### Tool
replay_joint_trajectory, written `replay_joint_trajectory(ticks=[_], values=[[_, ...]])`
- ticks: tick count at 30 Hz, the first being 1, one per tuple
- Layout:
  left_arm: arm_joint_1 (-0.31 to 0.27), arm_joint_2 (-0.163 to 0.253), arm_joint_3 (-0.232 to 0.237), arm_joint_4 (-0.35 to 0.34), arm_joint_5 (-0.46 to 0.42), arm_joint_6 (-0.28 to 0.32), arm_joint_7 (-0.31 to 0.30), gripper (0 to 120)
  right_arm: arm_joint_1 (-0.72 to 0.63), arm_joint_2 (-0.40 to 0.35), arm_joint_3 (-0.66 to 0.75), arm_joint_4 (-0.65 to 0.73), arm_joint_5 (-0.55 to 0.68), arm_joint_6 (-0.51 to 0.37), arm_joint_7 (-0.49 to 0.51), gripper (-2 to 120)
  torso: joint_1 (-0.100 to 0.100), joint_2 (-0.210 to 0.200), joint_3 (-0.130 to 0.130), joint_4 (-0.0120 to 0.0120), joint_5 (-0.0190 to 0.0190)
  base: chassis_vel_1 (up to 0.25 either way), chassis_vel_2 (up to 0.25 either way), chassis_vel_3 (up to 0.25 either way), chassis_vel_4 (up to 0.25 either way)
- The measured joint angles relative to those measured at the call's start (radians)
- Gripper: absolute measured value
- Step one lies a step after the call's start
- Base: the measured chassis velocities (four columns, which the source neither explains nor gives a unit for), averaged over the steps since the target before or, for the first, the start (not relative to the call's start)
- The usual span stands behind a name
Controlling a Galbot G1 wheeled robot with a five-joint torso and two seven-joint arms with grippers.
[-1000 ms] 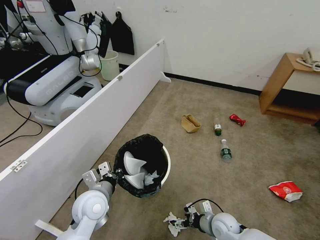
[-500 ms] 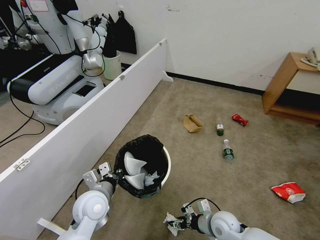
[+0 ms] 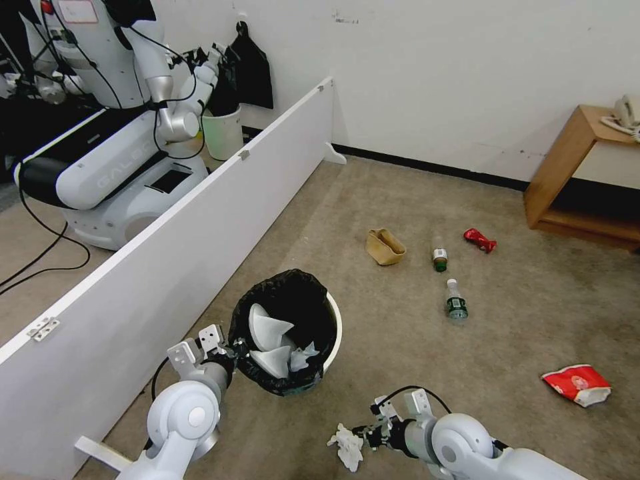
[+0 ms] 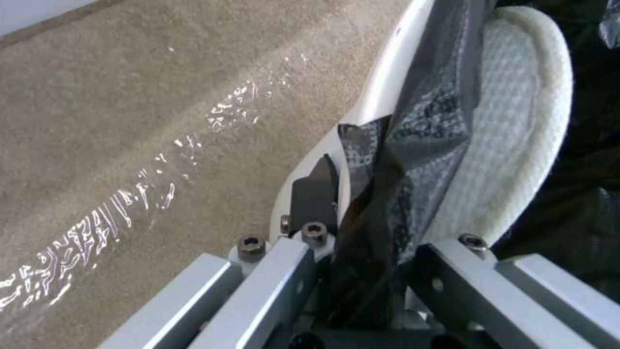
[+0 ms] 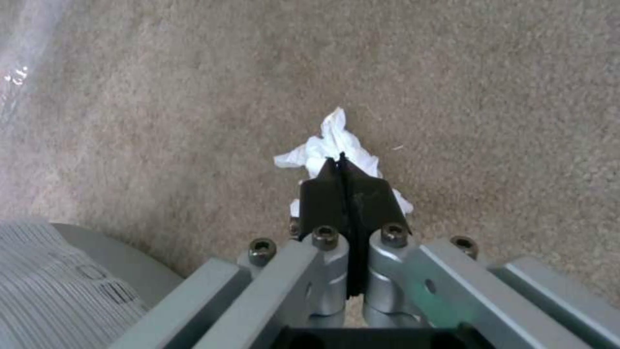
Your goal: Pick up the trash bin, then pick up the garbage from the floor and place it into the trash bin.
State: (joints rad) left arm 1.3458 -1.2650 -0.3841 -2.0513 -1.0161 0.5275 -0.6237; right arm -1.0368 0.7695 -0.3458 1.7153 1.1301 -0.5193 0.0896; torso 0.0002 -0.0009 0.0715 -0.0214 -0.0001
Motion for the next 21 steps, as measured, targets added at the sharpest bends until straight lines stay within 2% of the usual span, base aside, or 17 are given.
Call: replay_joint_trajectory(ticks=[16,18,21], values=[[0.001,-0.002,-0.001,0.000,0.003,0.001,0.001,2,0.000,0.012,0.021,-0.025,-0.006,0.004,-0.005,1,0.000,0.000,0.000,0.0000,0.0000,0.000,0.000,0.000,0.000],[0.001,-0.003,-0.001,0.000,0.003,0.001,0.001,2,-0.003,0.011,0.022,-0.023,-0.006,0.004,-0.005,10,0.000,0.000,0.000,0.0000,0.0000,0.000,0.000,0.000,0.000],[0.001,-0.003,-0.001,0.001,0.003,0.001,0.001,2,-0.005,0.010,0.022,-0.022,-0.007,0.004,-0.004,15,0.000,0.000,0.000,0.0000,-0.0001,0.000,0.000,0.000,0.000]])
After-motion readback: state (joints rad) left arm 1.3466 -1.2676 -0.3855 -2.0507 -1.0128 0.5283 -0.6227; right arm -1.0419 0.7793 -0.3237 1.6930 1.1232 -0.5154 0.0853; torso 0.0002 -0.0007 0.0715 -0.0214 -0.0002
